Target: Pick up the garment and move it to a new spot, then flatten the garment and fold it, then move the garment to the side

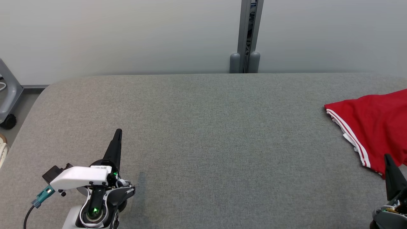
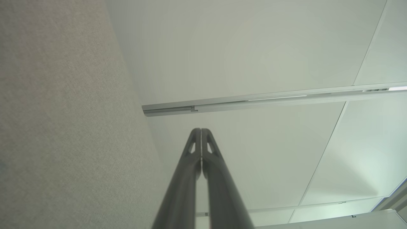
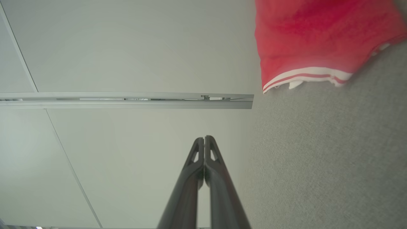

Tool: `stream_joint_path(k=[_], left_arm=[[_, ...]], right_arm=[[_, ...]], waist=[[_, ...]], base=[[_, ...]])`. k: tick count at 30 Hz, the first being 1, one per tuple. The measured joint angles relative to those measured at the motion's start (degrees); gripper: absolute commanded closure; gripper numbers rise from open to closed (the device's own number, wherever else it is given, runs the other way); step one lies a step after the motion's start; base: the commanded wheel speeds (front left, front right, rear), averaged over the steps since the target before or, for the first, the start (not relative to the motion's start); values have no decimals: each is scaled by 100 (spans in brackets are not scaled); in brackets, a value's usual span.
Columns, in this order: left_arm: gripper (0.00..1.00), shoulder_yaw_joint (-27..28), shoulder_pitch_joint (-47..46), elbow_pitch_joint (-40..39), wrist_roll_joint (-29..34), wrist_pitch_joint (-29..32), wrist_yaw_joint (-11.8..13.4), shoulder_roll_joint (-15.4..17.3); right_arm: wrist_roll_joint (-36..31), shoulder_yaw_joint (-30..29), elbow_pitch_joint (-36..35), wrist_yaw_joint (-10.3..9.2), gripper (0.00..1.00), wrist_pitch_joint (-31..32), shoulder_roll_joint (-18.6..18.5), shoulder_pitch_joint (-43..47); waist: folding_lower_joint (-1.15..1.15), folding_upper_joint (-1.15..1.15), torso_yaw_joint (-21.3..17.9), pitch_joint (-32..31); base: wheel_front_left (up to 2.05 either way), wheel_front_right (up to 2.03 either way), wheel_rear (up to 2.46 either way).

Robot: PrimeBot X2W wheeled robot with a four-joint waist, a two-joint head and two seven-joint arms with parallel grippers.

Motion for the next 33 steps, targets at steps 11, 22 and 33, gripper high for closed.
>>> stream_joint_path(k=[11, 22, 33], left_arm=[[100, -2, -1, 0, -1, -4, -4, 0], [100, -4, -1, 0, -1, -4, -4, 0], [100, -7, -1, 0, -2, -4, -4, 0]], right_arm=[[0, 0, 0, 0, 100, 0, 0, 0], [0, 0, 0, 0, 100, 0, 0, 0], [0, 0, 0, 0, 100, 0, 0, 0]], waist=[[0, 0, 0, 0], [0, 0, 0, 0], [0, 0, 0, 0]], base=[[0, 0, 0], [0, 0, 0], [0, 0, 0]])
